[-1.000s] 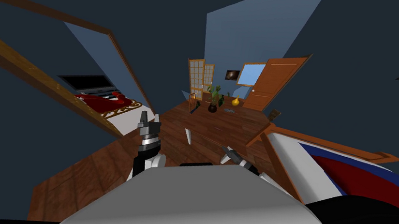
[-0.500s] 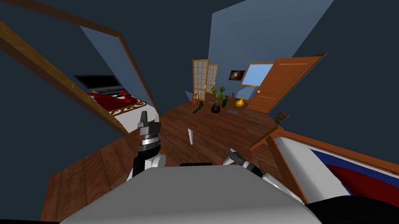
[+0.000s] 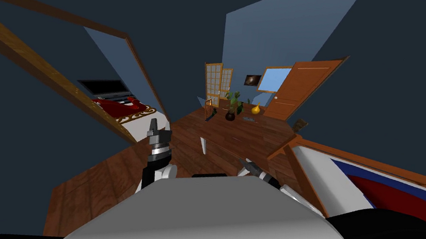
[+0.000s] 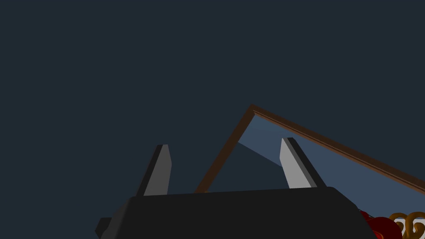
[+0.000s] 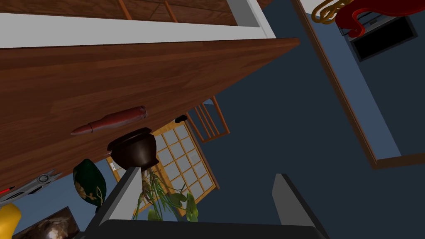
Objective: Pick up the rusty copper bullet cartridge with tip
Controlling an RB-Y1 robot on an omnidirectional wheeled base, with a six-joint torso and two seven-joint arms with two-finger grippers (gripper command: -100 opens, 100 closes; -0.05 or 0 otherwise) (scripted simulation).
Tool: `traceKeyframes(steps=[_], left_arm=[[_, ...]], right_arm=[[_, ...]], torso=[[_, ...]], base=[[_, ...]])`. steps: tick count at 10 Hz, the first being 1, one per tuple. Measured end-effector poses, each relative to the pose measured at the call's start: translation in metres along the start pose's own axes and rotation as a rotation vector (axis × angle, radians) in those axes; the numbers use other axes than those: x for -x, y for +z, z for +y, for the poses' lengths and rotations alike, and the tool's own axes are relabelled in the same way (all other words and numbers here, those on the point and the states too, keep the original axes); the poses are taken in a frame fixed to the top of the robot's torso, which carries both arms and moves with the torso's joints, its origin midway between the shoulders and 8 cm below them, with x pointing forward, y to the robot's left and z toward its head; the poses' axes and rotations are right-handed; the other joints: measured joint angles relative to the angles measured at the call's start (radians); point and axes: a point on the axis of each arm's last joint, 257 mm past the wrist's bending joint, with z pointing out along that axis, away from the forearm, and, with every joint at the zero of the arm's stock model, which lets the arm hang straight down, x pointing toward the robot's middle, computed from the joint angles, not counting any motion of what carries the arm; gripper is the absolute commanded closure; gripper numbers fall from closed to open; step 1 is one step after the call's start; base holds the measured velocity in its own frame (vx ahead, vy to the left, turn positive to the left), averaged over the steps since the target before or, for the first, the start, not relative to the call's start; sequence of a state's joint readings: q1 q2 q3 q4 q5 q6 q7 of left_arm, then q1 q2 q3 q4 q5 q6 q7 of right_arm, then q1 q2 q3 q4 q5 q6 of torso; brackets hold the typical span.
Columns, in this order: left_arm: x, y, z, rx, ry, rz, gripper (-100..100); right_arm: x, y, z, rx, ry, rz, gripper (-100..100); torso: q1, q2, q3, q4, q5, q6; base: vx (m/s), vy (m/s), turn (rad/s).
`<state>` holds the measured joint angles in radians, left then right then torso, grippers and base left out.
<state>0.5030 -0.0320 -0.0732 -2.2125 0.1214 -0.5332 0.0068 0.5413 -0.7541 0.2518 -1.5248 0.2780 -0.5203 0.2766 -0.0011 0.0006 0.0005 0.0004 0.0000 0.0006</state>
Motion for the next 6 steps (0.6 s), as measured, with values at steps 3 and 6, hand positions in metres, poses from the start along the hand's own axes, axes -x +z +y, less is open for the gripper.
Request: traceKeyframes(steps=[3,6], left_arm=[[0.000,0.000,0.000,0.000,0.000,0.000,0],[0.000,0.000,0.000,0.000,0.000,0.000,0]], right_arm=[[-0.005,-0.004,-0.012,-0.024,-0.024,0.029,-100],[-0.023,-0.026,-0.054,-0.108,-0.103,0.121,-100]], torso=[[0.003,-0.003,-0.002,-0.001,0.001,-0.001],[0.008,-0.005,-0.003,-0.001,0.002,0.000]], base=[[0.040,0.047,0.103],[0.075,0.108,0.097]])
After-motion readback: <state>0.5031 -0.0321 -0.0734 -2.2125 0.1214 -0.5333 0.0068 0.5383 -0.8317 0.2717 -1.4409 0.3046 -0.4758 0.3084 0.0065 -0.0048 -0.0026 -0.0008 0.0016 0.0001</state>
